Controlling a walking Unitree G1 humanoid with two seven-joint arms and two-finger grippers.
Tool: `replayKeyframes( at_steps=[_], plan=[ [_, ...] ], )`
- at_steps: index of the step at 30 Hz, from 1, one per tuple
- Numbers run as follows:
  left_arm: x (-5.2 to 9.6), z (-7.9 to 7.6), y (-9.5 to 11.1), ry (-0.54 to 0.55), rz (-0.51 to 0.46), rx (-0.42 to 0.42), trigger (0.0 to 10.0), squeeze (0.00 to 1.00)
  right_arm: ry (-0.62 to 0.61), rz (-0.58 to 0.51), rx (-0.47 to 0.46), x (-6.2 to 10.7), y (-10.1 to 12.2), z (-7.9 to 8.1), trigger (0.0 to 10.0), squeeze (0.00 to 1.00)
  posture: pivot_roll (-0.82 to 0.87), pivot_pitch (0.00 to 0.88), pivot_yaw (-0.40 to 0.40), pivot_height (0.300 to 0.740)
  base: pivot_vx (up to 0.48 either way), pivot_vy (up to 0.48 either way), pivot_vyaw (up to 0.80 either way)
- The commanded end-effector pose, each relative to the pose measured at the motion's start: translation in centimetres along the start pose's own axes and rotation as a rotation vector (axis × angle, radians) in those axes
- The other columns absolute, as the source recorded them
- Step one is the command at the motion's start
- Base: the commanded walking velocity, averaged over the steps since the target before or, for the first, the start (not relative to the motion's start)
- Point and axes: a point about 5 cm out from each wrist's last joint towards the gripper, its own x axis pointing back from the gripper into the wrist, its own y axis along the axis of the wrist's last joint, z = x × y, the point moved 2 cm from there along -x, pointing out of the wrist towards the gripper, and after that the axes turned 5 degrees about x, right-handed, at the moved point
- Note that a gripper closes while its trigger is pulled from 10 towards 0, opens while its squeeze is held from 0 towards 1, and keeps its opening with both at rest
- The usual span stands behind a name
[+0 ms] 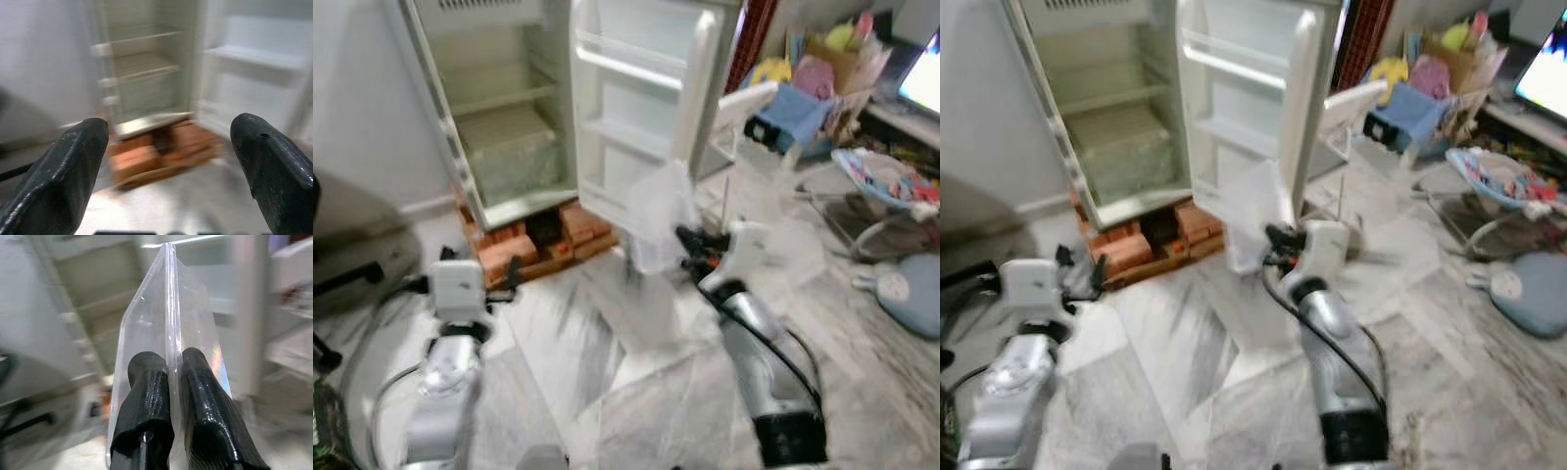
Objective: Restocking fridge
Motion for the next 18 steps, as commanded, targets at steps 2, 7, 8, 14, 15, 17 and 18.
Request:
replayKeyframes(
  at_steps=[2,7,8,14,15,17,18],
  plan=[
    [-0.01,-0.74,0.29,-0.038,-0.013,-0.009,10.0,0.0,-0.023,-0.023,0.03,0.23,0.78,-1.08,10.0,0.0,0.12,0.0,-0.046,0.74,0.0,0.0,0.0],
    [0.34,-0.21,-0.1,-0.041,-0.003,0.017,10.0,0.0,-0.013,-0.013,0.042,0.79,0.35,-0.95,10.0,0.0,0.12,0.0,-0.043,0.74,0.177,0.05,0.0],
    [0.33,-0.24,-0.12,-0.04,-0.003,0.021,10.0,0.0,-0.013,-0.012,0.042,0.82,0.33,-0.95,10.0,0.0,0.12,0.0,-0.043,0.74,0.326,0.251,0.0],
    [0.04,-0.49,0.06,-0.038,-0.015,0.033,10.0,0.0,0.001,-0.016,0.045,0.78,0.52,-0.87,10.0,0.0,0.11,0.0,-0.051,0.74,0.357,0.278,0.77],
    [0.02,-0.51,0.11,-0.038,-0.016,0.032,10.0,0.0,0.0,-0.017,0.046,0.74,0.59,-0.93,10.0,0.0,0.11,0.0,-0.051,0.74,0.442,0.0,0.8],
    [-0.01,-0.5,0.18,-0.038,-0.018,0.03,10.0,0.0,-0.002,-0.017,0.046,0.67,0.68,-1.09,10.0,0.0,0.11,0.0,-0.053,0.74,0.454,0.0,0.0],
    [-0.03,-0.45,0.19,-0.034,-0.017,0.028,10.0,0.0,-0.012,-0.01,0.04,0.64,0.58,-1.22,10.0,0.0,0.11,0.0,-0.053,0.74,0.454,0.0,0.0]
  ],
)
